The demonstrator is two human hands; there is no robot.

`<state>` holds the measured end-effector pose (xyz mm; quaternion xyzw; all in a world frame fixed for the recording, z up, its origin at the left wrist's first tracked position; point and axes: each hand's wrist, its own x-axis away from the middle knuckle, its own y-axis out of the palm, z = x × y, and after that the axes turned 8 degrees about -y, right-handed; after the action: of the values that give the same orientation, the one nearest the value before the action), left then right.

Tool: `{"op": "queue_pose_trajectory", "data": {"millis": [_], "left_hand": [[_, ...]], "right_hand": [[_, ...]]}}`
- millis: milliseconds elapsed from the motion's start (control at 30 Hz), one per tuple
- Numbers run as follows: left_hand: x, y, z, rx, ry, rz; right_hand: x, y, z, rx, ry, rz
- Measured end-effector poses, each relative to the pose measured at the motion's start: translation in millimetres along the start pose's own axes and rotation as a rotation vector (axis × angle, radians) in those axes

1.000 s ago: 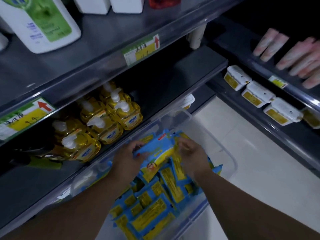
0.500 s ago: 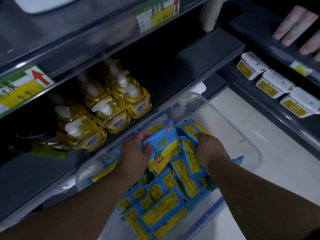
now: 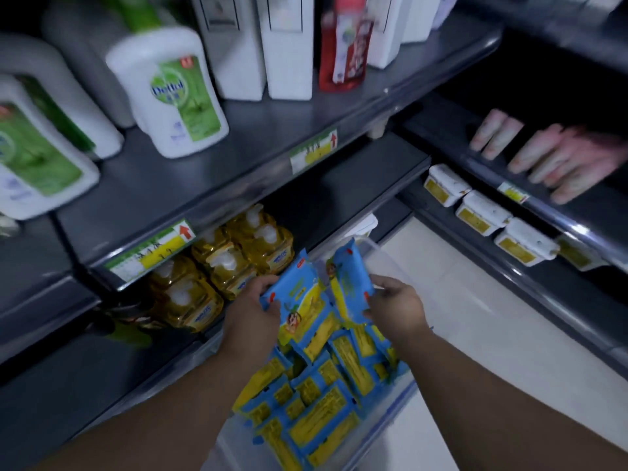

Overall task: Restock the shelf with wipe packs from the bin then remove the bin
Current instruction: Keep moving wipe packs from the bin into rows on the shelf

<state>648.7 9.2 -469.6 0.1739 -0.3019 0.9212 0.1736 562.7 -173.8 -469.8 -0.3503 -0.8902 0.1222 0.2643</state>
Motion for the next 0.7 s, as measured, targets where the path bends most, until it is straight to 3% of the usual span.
{"op": "queue_pose_trajectory", "data": {"millis": [133,267,700], "left_hand": [[29.5,-33.5,28.2,0.052,0.034,-0.006],[67.2,-75.9,52.7,0.120,0.089,-0.011],[197.5,-188.9,84.3,0.254,0.237,0.201]], "right_hand": [[49.7,-15.6,-46.5,-0.317,0.071,-0.103],[97.4,-28.4,-81.4,-0.428,0.063,-0.183],[218.3,-54.0,-169.9,-0.326,-0.332,-0.417]]}}
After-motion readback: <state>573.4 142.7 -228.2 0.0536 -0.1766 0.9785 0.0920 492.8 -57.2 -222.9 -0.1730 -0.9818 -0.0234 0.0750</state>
